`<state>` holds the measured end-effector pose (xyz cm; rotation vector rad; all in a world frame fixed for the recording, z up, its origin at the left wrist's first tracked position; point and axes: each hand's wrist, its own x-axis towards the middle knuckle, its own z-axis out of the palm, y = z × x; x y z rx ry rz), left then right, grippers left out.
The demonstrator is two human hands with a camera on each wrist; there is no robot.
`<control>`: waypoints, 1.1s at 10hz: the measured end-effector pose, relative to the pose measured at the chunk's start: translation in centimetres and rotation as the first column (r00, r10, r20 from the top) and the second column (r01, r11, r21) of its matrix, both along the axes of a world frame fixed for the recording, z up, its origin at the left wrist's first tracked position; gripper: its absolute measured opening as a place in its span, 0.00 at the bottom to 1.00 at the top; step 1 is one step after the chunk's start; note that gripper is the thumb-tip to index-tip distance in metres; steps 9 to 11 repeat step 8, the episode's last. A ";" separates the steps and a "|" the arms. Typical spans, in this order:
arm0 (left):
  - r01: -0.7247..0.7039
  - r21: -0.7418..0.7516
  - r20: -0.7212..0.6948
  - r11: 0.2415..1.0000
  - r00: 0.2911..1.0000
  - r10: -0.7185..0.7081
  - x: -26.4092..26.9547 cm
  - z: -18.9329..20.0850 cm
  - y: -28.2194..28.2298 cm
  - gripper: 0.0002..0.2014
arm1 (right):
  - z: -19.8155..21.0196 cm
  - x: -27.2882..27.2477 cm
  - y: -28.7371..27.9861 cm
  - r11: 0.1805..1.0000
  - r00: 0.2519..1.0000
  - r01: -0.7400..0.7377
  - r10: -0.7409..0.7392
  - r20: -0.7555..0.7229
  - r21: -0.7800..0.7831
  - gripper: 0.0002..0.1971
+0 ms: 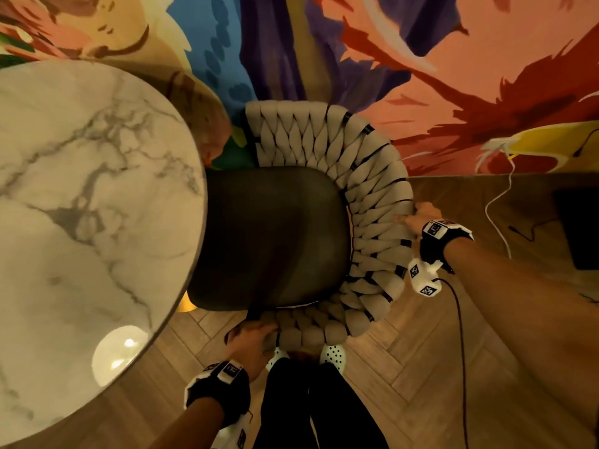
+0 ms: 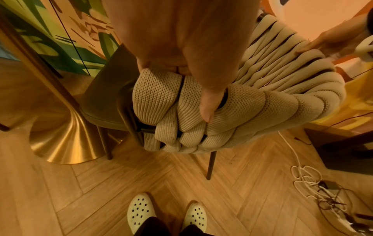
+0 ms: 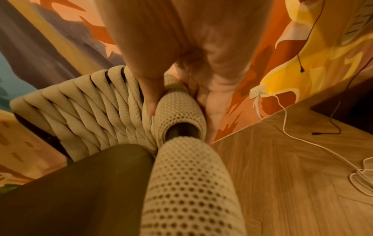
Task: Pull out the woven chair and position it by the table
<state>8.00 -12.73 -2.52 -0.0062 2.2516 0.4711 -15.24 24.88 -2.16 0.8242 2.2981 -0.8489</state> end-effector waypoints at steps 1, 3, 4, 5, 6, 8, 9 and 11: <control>0.001 0.003 -0.003 1.000 1.000 -0.001 0.1 0.3 1.0 0.23 | 0.3 1.2 1.1 0.999 0.999 -0.015 0.017 -0.044 0.028 0.37; -0.080 0.027 -0.004 0.996 0.997 0.081 0.5 0.0 0.1 0.24 | 2.2 6.9 1.9 0.951 0.993 0.120 -0.116 0.032 -0.286 0.34; -0.142 -0.014 0.008 0.990 0.990 0.142 1.2 -0.7 -0.6 0.29 | 2.9 11.5 0.2 0.915 0.986 0.167 -0.151 0.071 -0.367 0.30; -0.149 -0.023 -0.008 0.989 0.989 0.149 1.7 -0.2 -0.4 0.29 | 2.4 17.0 -1.1 0.856 0.960 0.267 -0.200 0.194 -0.442 0.29; -0.167 0.005 -0.002 0.986 0.986 0.167 1.5 0.0 -0.4 0.25 | 1.4 21.5 -1.6 0.812 0.906 0.390 -0.253 0.340 -0.434 0.26; -0.049 -0.007 0.051 0.999 0.997 0.049 -0.3 0.2 -0.8 0.12 | 1.0 26.7 -1.9 0.853 0.848 0.313 -0.052 0.527 -0.418 0.10; -0.049 -0.007 0.051 0.999 0.997 0.049 -0.3 0.2 -0.8 0.12 | 1.0 26.7 -1.9 0.853 0.848 0.313 -0.052 0.527 -0.418 0.10; -0.049 -0.007 0.051 0.999 0.997 0.049 -0.3 0.2 -0.8 0.12 | 1.0 26.7 -1.9 0.853 0.848 0.313 -0.052 0.527 -0.418 0.10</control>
